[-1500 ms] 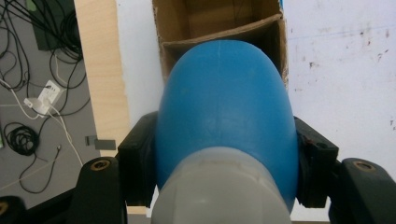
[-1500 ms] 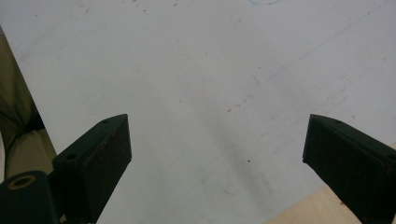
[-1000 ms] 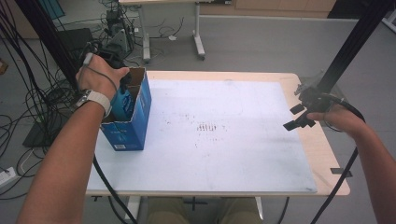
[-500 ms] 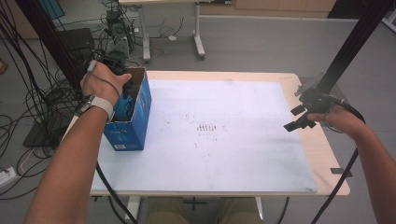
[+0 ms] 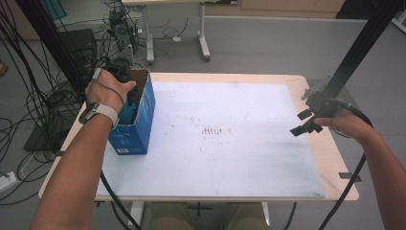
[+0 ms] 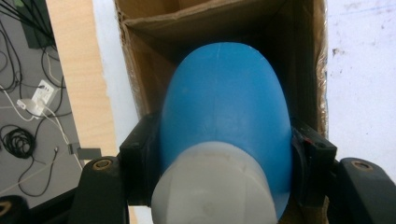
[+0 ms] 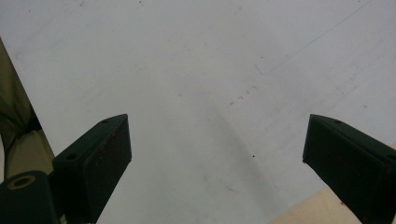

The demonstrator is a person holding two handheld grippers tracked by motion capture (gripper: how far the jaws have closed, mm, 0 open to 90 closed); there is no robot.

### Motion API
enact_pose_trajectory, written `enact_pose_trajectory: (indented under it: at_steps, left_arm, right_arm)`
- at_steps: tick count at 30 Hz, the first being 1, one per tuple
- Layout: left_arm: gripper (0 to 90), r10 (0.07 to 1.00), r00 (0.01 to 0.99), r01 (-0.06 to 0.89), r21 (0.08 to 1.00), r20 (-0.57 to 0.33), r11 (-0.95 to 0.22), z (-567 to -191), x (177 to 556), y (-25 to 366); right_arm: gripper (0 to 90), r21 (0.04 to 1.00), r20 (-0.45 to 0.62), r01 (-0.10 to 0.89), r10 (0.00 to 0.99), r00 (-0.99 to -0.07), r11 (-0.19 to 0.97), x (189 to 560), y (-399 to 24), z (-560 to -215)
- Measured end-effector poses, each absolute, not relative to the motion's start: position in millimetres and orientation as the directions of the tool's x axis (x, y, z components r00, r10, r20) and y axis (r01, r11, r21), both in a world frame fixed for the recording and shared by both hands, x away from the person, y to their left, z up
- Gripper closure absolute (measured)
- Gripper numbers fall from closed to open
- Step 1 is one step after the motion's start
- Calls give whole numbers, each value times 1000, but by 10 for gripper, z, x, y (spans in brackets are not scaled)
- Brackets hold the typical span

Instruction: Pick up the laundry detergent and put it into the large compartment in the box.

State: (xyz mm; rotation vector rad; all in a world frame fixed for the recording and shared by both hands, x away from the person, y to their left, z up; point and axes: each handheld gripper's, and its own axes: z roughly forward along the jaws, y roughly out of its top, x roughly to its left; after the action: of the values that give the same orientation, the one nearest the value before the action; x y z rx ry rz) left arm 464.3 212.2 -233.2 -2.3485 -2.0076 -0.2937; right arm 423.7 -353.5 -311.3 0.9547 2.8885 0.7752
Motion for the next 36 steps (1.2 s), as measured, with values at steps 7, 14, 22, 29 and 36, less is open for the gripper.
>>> enact_pose_trajectory:
  at_steps: [7,14,22,29,36]
  left_arm:
    - [382,974,148,981,97,170,-166,-2350,4645,2114]
    - [382,976,148,982,94,163,-165,-2417,4634,2129]
    - [382,975,149,982,92,163,-165,-2462,4634,2137]
    - [382,976,151,982,85,158,-166,-2503,4634,2134]
    - [382,976,154,983,75,154,-167,-2583,4630,2139]
  right_arm:
    - [76,459,148,558,560,-815,691,4237,-3529,-3111]
    - [76,457,154,564,563,-812,688,4227,-3540,-3133]
    - [76,457,155,565,564,-811,687,4227,-3548,-3143]
    - [76,456,157,565,563,-812,688,4226,-3543,-3153]
    - [76,454,158,568,566,-809,686,4221,-3556,-3158]
